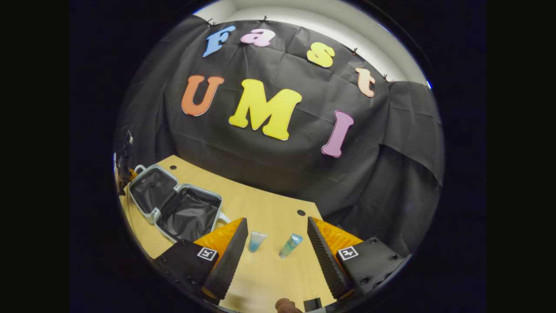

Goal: First open the suitcase, pack the skin care products into it, and then close the suitcase.

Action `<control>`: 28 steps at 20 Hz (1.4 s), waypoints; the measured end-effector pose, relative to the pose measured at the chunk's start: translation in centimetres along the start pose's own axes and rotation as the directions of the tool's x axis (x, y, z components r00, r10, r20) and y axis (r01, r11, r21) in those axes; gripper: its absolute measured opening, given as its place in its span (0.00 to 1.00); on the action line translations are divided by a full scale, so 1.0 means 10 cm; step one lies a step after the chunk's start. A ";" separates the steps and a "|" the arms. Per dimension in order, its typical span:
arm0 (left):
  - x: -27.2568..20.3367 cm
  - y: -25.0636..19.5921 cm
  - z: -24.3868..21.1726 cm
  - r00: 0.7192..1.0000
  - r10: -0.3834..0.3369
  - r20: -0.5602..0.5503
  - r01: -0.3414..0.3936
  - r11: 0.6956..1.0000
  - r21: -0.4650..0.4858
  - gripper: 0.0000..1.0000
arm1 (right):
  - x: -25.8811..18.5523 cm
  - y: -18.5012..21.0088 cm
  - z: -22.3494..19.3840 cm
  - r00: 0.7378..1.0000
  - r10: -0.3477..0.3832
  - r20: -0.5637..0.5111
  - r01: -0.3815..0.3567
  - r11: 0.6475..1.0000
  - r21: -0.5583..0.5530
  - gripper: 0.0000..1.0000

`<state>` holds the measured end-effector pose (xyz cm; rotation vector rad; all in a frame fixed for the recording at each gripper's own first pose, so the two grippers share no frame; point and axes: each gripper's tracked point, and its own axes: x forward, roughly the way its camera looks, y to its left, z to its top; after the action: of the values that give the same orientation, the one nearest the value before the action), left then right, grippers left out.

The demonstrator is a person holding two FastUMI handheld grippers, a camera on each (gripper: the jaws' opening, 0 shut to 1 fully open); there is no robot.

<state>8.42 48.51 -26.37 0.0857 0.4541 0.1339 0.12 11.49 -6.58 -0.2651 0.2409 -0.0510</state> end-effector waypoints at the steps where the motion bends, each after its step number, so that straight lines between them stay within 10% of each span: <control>1: 0.02 0.02 -0.03 1.000 -0.005 0.000 0.005 1.000 -0.005 0.03 | 0.00 0.00 -0.02 1.000 0.001 -0.003 -0.001 1.000 -0.003 0.82; 5: 0.12 0.06 -0.13 1.000 -0.022 0.005 0.022 0.999 -0.036 0.11 | 0.04 0.04 -0.08 1.000 0.011 -0.017 -0.012 1.000 -0.023 0.81; 16: -0.42 0.08 0.31 0.993 0.097 0.064 -0.100 0.994 0.038 0.84 | 0.18 -0.11 -0.14 0.999 0.048 0.009 -0.048 0.999 0.006 0.82; 28: -1.25 -2.60 1.03 0.968 -0.169 0.188 0.159 0.985 0.064 0.93 | 0.44 -0.73 -0.55 0.994 0.107 -0.018 -0.106 0.993 0.056 0.80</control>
<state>4.70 20.46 -14.66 0.1075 0.2693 -0.0486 2.89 2.71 -10.83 -0.1963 0.2737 0.0451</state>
